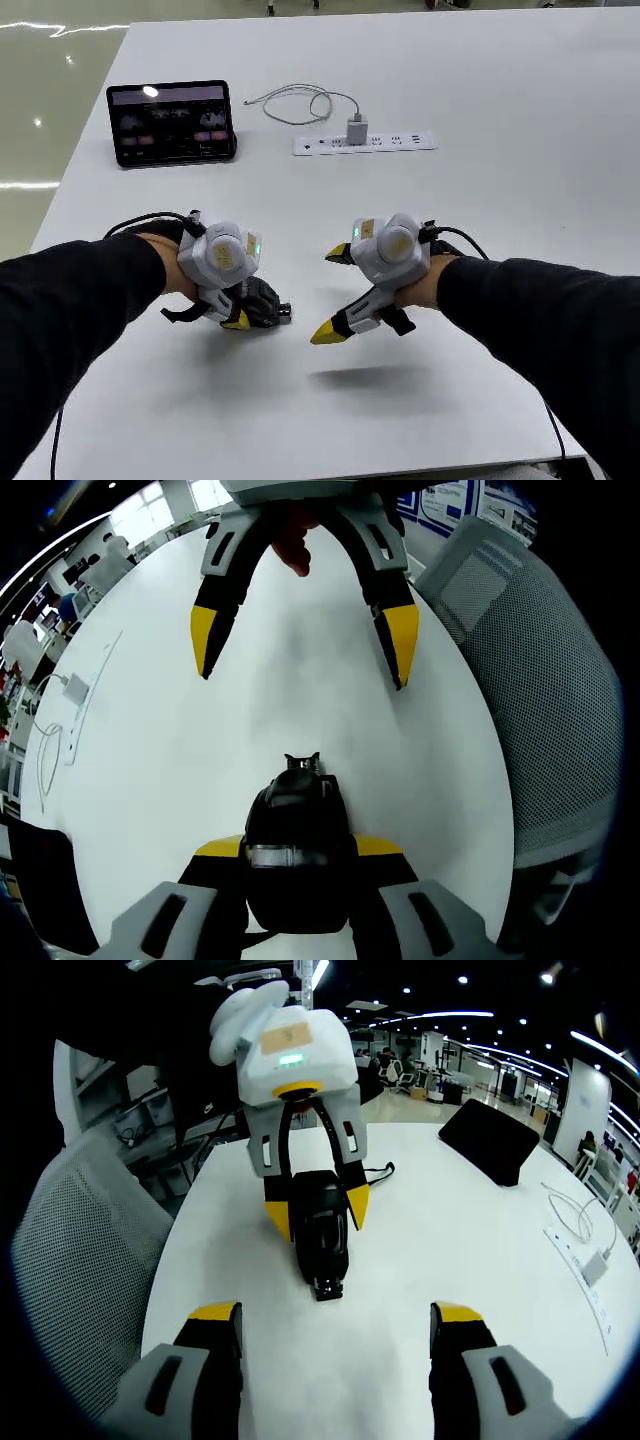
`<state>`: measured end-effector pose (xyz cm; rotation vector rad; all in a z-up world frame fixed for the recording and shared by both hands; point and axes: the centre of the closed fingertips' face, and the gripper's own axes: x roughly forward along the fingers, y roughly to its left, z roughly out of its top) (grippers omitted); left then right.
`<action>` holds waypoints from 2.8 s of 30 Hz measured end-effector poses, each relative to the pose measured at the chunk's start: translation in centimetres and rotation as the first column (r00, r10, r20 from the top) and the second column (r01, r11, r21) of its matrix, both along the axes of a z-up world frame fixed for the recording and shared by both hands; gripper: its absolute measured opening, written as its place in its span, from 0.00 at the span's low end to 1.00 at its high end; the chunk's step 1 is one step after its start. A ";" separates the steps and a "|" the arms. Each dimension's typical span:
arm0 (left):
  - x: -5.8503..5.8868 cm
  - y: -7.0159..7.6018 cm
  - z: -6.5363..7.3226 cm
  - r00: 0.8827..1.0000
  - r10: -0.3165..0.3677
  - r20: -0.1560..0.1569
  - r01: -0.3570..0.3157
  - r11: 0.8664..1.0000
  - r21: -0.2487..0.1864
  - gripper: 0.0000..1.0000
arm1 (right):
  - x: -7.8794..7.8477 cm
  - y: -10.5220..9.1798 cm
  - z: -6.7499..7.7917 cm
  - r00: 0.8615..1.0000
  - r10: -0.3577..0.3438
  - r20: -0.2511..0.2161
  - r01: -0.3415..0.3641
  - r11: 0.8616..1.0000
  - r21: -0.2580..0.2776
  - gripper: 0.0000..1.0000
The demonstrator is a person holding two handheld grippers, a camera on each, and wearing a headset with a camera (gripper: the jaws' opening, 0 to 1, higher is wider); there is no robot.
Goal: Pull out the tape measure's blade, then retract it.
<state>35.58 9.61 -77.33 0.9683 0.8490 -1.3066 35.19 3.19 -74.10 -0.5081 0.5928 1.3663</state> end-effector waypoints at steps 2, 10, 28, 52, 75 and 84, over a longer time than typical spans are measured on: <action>0.0 0.0 -0.1 1.000 0.004 0.001 -0.004 1.000 -0.002 0.35 | 0.1 0.5 -0.2 1.000 0.001 -0.004 -0.001 1.000 -0.013 0.71; -0.1 0.0 0.0 1.000 0.008 0.019 -0.009 1.000 0.004 0.35 | -0.4 1.5 -1.9 0.999 0.053 0.008 -0.052 0.997 -0.065 0.58; -0.3 0.1 0.1 0.999 0.024 0.023 -0.024 1.000 -0.017 0.35 | -0.7 3.4 -4.9 0.988 0.146 0.058 -0.134 0.974 -0.180 0.19; -0.1 -0.1 0.1 0.999 0.047 0.016 -0.047 0.999 -0.025 0.35 | -0.2 3.7 -5.5 0.986 0.162 0.036 -0.153 0.971 -0.184 0.10; -0.2 -0.1 0.1 0.999 0.031 0.021 -0.031 0.999 -0.022 0.35 | -0.2 3.4 -5.5 0.995 0.100 0.003 -0.097 0.978 -0.186 0.13; -0.2 0.0 0.1 0.999 0.045 0.016 -0.044 0.999 -0.024 0.35 | -0.3 3.5 -5.5 0.992 0.123 0.025 -0.116 0.977 -0.177 0.11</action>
